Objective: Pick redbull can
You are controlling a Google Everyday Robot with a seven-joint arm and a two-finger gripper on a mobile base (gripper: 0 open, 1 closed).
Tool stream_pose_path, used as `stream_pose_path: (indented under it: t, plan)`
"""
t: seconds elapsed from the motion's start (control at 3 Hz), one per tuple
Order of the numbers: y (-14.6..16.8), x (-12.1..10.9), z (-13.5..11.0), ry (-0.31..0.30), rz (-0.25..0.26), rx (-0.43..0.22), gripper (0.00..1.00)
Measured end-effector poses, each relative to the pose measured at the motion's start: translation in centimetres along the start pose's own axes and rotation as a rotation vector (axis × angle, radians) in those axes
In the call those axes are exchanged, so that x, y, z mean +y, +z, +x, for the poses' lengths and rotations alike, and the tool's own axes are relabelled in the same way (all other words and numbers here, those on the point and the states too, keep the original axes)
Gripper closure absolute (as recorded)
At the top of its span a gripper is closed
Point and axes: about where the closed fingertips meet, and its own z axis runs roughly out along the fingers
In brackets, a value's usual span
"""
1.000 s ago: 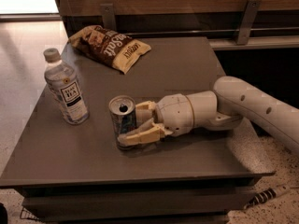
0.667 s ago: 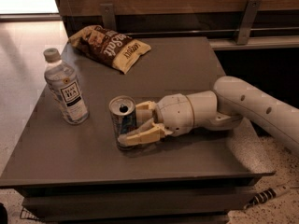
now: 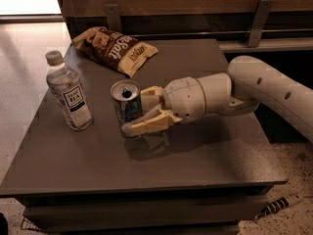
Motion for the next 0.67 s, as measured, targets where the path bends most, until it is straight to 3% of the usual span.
stream_pose_path:
  t: [0.67]
  plan:
    - [-1.6,-1.2,-6.4,-0.101,0.012,0.058,1.0]
